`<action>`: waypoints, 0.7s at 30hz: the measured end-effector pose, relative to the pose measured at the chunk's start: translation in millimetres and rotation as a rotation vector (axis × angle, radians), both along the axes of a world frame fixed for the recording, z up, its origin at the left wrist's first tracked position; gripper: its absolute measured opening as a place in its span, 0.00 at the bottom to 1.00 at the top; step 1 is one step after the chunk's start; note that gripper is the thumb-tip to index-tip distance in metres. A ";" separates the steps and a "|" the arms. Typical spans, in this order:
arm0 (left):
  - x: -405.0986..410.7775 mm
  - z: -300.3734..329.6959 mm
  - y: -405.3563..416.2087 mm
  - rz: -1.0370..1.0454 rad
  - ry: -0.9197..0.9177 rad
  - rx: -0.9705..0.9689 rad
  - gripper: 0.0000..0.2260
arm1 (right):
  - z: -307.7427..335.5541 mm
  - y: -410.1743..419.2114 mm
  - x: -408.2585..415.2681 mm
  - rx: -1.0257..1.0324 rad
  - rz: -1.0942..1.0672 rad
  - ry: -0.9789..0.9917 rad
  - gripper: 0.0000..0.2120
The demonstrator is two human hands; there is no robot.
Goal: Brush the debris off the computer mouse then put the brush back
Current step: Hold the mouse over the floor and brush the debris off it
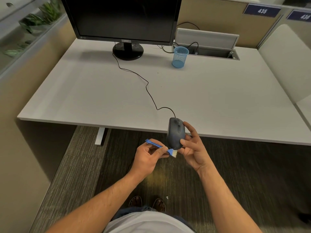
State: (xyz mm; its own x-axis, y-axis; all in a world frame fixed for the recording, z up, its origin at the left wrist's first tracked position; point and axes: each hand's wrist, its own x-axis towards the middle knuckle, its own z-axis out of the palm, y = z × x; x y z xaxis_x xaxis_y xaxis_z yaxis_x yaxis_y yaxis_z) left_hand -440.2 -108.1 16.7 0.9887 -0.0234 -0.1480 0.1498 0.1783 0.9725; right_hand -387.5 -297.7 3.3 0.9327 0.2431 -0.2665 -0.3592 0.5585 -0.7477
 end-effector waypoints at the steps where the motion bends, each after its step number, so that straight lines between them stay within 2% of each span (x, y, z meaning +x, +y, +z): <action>1: -0.4 -0.5 1.5 -0.006 -0.003 0.003 0.09 | -0.2 0.0 -0.5 0.005 0.002 -0.002 0.33; 7: -0.2 -3.3 21.4 0.031 -0.023 -0.020 0.10 | -1.5 -1.9 -2.9 0.048 0.000 0.012 0.33; 15: 33.1 11.8 36.5 0.185 -0.060 -0.117 0.08 | -1.1 -0.9 -7.6 0.061 0.097 -0.011 0.35; 21: 56.3 19.4 33.8 0.202 -0.084 -0.113 0.08 | -0.8 1.2 -10.4 0.036 0.158 -0.030 0.38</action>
